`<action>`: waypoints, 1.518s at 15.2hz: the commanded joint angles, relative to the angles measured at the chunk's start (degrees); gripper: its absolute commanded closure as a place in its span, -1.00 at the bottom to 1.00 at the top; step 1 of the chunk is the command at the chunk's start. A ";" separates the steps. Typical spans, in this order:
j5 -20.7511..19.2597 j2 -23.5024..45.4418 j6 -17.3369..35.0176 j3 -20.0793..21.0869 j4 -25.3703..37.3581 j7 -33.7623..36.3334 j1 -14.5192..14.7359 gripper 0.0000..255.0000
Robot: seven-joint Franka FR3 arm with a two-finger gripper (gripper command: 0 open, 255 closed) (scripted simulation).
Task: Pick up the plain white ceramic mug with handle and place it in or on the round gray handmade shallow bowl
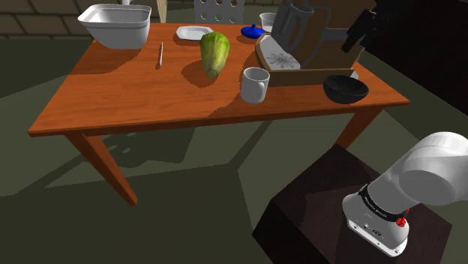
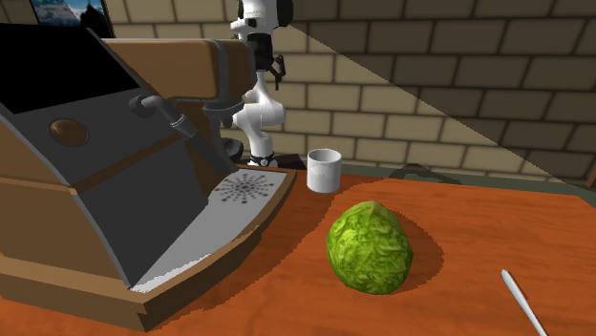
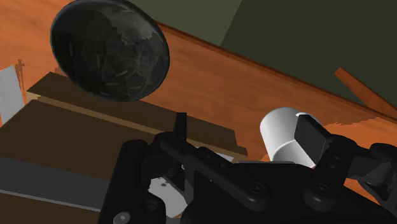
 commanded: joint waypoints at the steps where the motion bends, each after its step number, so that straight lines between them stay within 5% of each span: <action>1: 0.00 0.00 0.00 0.00 0.00 0.00 0.00 -1.00; 13: 2.60 22.77 13.91 3.09 5.37 3.01 2.18 -1.00; 23: 3.29 42.24 19.98 5.19 16.22 4.97 3.60 -1.00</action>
